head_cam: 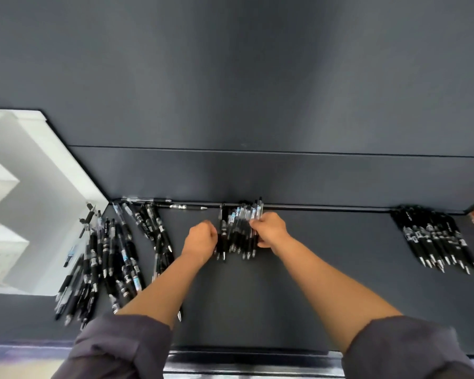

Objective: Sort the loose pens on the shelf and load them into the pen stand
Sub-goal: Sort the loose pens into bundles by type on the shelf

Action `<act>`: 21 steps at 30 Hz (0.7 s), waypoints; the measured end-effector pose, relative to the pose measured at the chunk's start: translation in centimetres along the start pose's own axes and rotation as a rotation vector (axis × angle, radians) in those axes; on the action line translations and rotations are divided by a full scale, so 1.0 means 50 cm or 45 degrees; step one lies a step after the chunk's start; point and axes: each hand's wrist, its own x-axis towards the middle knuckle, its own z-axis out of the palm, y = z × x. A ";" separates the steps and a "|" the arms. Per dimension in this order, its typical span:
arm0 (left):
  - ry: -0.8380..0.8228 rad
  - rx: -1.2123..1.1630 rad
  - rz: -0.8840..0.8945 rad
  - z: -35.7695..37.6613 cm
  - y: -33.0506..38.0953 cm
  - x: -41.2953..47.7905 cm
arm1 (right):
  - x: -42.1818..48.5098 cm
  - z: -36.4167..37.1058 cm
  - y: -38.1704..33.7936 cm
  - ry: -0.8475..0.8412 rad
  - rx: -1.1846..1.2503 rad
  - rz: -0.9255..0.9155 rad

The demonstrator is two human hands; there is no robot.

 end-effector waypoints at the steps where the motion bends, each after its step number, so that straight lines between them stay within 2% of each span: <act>1: -0.012 0.009 0.007 0.002 0.001 -0.002 | 0.002 0.003 0.000 0.008 -0.028 0.013; 5: -0.035 0.098 0.048 0.017 0.020 -0.010 | -0.001 0.016 -0.009 0.080 -0.224 -0.007; 8: -0.046 0.196 0.039 0.024 0.031 -0.002 | -0.013 0.017 -0.016 0.180 -0.484 -0.082; 11: -0.053 0.226 0.028 0.025 0.040 0.010 | -0.022 0.018 -0.008 0.205 -0.596 -0.171; 15: -0.056 0.050 -0.012 0.020 0.030 0.022 | -0.024 0.019 0.002 0.141 -0.637 -0.250; 21: -0.076 -0.185 -0.044 0.018 0.016 0.021 | -0.025 0.018 -0.004 0.136 -0.679 -0.174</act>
